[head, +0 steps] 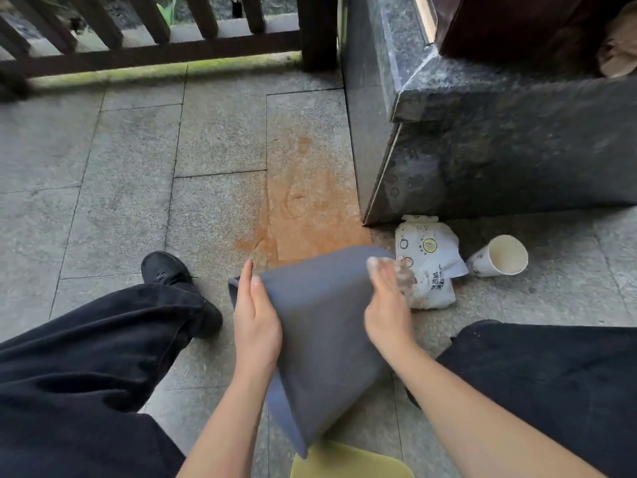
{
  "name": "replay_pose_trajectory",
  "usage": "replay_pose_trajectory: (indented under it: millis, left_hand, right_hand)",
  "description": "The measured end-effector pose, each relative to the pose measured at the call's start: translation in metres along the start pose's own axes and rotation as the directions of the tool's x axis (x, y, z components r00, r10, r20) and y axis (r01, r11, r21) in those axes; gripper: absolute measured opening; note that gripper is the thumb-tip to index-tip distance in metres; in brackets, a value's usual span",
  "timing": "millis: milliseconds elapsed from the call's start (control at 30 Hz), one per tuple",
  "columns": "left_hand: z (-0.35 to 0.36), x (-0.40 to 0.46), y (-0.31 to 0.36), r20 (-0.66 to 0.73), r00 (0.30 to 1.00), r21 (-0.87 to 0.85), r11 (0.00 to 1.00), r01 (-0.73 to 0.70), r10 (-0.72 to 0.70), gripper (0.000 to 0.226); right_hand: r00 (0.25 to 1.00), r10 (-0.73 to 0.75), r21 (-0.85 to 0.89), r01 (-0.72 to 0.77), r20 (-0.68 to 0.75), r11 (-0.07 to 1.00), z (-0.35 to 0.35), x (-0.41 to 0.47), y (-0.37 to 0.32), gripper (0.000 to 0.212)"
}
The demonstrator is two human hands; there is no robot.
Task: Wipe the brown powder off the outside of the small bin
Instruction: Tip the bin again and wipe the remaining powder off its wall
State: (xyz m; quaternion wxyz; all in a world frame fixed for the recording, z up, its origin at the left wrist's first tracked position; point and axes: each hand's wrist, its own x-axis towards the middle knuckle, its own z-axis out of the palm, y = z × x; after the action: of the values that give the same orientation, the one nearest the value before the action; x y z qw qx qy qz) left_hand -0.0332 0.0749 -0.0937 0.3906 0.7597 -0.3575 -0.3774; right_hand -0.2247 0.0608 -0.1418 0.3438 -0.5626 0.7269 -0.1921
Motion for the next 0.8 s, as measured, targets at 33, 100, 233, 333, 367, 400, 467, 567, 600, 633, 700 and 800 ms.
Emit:
replay_pose_trajectory:
  millis: [33, 100, 233, 333, 367, 400, 467, 567, 600, 633, 700, 800]
  left_hand:
    - [0.000, 0.000, 0.000, -0.014, 1.000, -0.004, 1.000, 0.004, -0.004, 0.047]
    - [-0.001, 0.003, -0.002, -0.048, 0.999, -0.026, 1.000, 0.010, -0.011, 0.051]
    - [-0.009, 0.007, -0.009, -0.102, 0.993, -0.076, 0.995, 0.057, -0.065, 0.049]
    - [-0.010, 0.008, -0.008, -0.115, 0.991, -0.019, 0.997, 0.072, -0.074, 0.044]
    - [-0.010, 0.009, -0.008, -0.115, 0.990, 0.001, 0.997, 0.081, -0.080, 0.044]
    - [-0.011, 0.009, -0.008, -0.115, 0.989, 0.009, 0.995, 0.096, -0.094, 0.045]
    - [-0.013, 0.011, -0.012, -0.134, 0.983, 0.005, 0.991, 0.131, -0.129, 0.050]
    - [-0.013, 0.011, -0.012, -0.165, 0.974, -0.016, 0.988, 0.155, -0.156, 0.056]
    - [-0.012, 0.013, -0.011, -0.176, 0.972, -0.027, 0.987, 0.156, -0.158, 0.056]
    - [-0.013, 0.015, -0.012, -0.197, 0.967, -0.037, 0.987, 0.159, -0.163, 0.056]
    - [-0.014, 0.023, -0.015, -0.259, 0.945, -0.066, 0.980, 0.189, -0.200, 0.056]
    - [-0.021, 0.032, -0.021, -0.320, 0.911, -0.100, 0.965, 0.242, -0.261, 0.053]
  right_hand:
    - [0.993, -0.112, 0.026, 0.111, 0.025, 0.993, 0.010, -0.006, -0.018, 0.071]
    - [0.916, -0.389, 0.115, 0.377, 0.102, 0.919, 0.032, -0.028, -0.052, 0.066]
    - [0.718, -0.651, 0.219, 0.613, 0.245, 0.759, 0.050, -0.063, -0.069, 0.066]
    - [0.581, -0.742, 0.175, 0.735, 0.336, 0.655, 0.033, -0.039, -0.045, 0.077]
    - [0.592, -0.726, 0.149, 0.730, 0.349, 0.667, 0.029, -0.024, -0.033, 0.080]
    - [0.655, -0.670, 0.126, 0.676, 0.348, 0.726, 0.026, -0.008, -0.020, 0.082]
    - [0.854, -0.435, 0.079, 0.431, 0.287, 0.899, 0.020, 0.022, 0.009, 0.084]
    - [0.977, -0.078, 0.028, 0.074, 0.197, 0.997, 0.018, 0.044, 0.042, 0.076]
    - [0.984, -0.051, 0.024, 0.048, 0.169, 0.999, 0.023, 0.042, 0.040, 0.072]
    - [0.986, -0.071, 0.030, 0.067, 0.153, 0.997, 0.030, 0.034, 0.032, 0.069]
    - [0.952, -0.238, 0.087, 0.225, 0.190, 0.970, 0.047, 0.007, 0.005, 0.069]
    - [0.754, -0.584, 0.286, 0.513, 0.300, 0.809, 0.062, -0.041, -0.039, 0.068]
